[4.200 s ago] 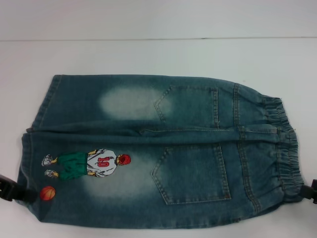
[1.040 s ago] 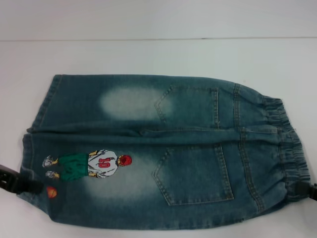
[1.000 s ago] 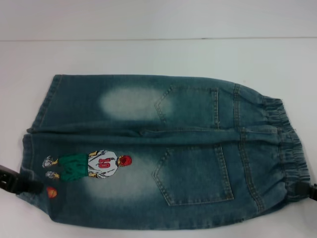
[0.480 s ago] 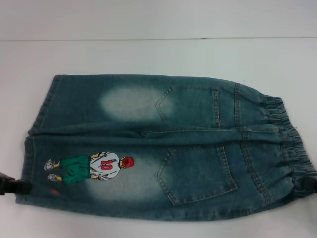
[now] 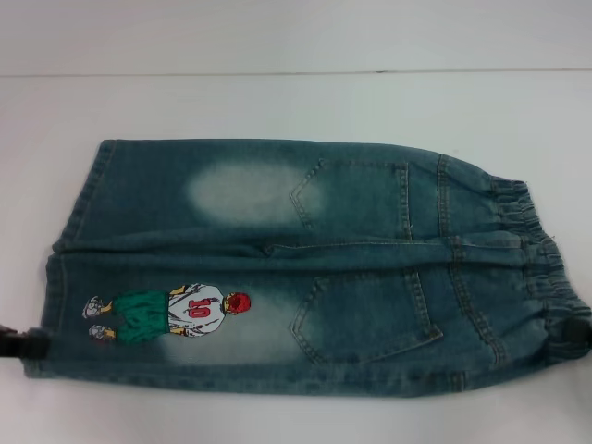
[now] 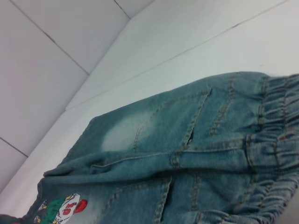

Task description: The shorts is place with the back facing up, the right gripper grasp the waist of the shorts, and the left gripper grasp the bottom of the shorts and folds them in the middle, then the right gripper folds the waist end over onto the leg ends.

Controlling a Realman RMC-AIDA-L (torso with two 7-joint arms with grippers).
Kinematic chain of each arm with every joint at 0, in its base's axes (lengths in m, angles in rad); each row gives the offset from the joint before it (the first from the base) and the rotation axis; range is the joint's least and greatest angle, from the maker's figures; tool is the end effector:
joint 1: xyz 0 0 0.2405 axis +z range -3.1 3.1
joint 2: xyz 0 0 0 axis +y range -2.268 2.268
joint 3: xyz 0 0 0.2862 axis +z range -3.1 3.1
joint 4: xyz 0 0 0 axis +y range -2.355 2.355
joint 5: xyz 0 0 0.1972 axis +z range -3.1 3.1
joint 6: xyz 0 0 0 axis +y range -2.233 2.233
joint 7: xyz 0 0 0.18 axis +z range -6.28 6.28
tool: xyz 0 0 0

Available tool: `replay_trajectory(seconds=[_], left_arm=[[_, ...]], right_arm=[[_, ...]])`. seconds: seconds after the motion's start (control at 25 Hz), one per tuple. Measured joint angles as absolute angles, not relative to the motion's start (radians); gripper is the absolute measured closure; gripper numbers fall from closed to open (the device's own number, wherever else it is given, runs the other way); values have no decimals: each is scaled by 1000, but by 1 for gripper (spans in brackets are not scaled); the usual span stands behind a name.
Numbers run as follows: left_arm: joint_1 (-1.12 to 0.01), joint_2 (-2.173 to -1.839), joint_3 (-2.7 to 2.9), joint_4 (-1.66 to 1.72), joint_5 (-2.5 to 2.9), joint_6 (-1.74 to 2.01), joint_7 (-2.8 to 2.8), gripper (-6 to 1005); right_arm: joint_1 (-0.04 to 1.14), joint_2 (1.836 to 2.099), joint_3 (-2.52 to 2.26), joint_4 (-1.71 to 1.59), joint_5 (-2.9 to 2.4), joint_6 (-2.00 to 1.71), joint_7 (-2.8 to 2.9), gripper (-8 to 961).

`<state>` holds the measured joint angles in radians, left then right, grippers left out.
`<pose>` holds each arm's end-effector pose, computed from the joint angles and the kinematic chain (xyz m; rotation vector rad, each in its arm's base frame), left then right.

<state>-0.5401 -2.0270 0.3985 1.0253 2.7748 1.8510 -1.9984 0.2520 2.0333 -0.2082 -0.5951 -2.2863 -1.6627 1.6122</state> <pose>-0.3533 0.2976 0.0333 -2.5052 -1.5130 0.0904 0.3912 0.2382 -0.0050 -2.2150 1.4659 0.7442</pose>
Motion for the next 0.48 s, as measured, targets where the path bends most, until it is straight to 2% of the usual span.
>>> replay_trajectory(seconds=[0.48], left_arm=[[-550, -2007, 369, 1049, 2638, 1867, -2004, 940]], right_arm=[[308, 2035, -210, -693, -2261, -1733, 1655, 891]])
